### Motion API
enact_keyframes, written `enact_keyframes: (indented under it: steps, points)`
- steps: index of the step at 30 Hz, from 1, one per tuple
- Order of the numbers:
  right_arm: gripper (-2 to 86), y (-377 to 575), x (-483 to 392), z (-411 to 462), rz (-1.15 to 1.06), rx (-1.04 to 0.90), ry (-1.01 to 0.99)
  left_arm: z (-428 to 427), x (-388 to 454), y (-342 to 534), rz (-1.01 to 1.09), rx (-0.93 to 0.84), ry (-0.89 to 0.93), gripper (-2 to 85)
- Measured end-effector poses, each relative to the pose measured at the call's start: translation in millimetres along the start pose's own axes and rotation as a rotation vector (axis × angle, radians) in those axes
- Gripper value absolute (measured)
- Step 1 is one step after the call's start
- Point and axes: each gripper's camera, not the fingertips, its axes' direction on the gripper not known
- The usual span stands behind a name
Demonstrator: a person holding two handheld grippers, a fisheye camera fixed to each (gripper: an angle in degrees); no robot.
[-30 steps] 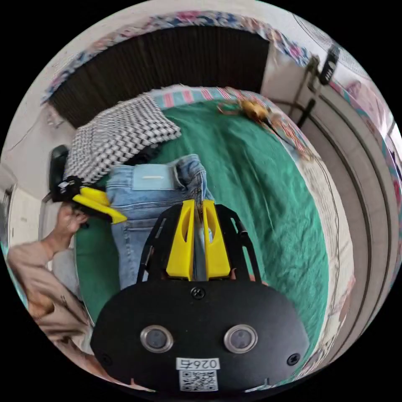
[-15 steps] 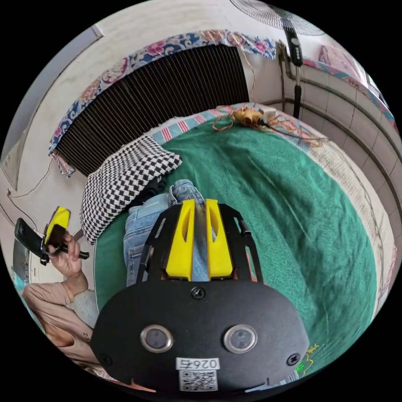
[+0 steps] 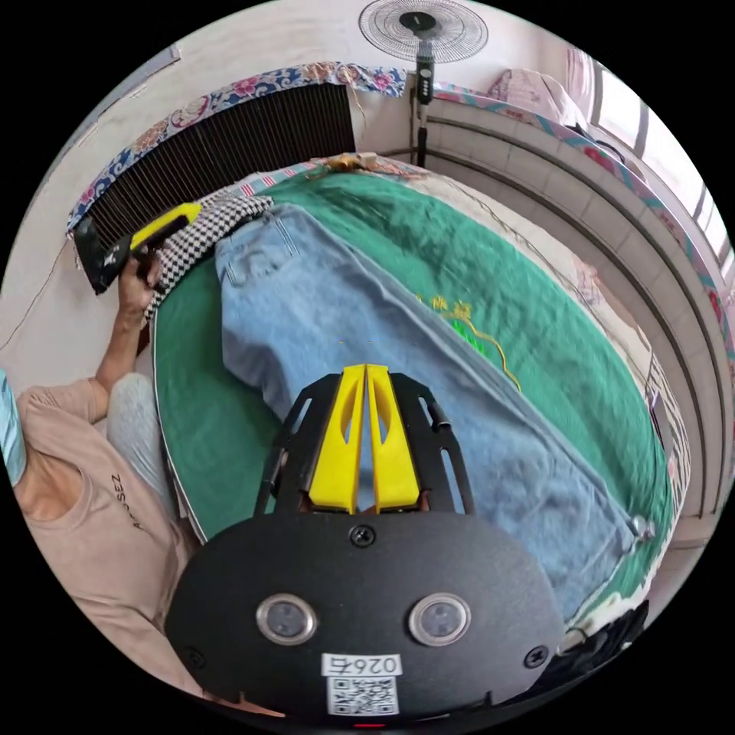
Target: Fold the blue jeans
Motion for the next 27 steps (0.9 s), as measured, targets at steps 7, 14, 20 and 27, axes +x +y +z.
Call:
enact_keyframes:
  steps: [7, 14, 20, 27]
  points:
    - [-0.9, 141, 11, -21, 0.225, -0.118, 0.278, 99, 49, -16, 0.143, -0.434, -0.082, -0.6]
    - [-0.1, 298, 88, -61, 0.759, 0.141, 0.419, 169, 133, -109, 0.279, -0.197, 0.352, 6.2]
    - [5.8, 323, 152, -18, 0.897, 0.169, 0.399, 283, 203, -122, 0.417, -0.519, 0.375, 22.8]
    - [5.7, 312, 211, 72, 0.957, 0.034, 0.391, 302, 184, -107, 0.279, -0.472, 0.479, 8.4]
